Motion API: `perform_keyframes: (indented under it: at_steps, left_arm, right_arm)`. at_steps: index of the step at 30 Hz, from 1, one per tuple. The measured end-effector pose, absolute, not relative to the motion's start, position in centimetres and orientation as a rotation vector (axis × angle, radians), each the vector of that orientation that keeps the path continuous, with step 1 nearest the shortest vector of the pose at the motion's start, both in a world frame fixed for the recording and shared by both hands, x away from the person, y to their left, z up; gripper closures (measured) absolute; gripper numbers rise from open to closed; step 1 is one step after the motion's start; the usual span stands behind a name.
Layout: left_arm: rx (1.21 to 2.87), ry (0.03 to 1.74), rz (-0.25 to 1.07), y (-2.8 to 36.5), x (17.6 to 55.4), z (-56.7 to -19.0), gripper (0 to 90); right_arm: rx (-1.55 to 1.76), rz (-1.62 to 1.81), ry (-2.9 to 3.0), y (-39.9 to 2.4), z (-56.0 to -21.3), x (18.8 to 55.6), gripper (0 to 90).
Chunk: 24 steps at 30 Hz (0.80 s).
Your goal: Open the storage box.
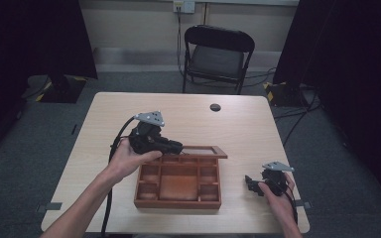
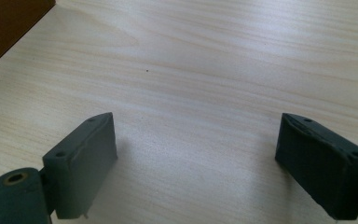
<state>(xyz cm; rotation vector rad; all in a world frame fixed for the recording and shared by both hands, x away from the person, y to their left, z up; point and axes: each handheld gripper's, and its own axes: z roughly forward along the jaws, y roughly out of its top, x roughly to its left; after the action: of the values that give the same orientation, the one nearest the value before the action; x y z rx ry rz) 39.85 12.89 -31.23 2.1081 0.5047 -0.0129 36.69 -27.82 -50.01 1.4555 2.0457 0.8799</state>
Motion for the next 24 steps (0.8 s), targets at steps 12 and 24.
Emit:
perform_keyframes:
  at_steps: [12,24]
  left_arm:
    - [2.11,0.507,-0.014,12.7,40.01,-31.09,82.4]
    - [2.114,0.511,-0.019,12.65,40.28,-30.89,82.4]
  right_arm:
    - [1.454,0.88,2.046,-27.82,-50.01,36.7,11.3]
    - [1.454,0.88,2.046,-27.82,-50.01,36.7,11.3]
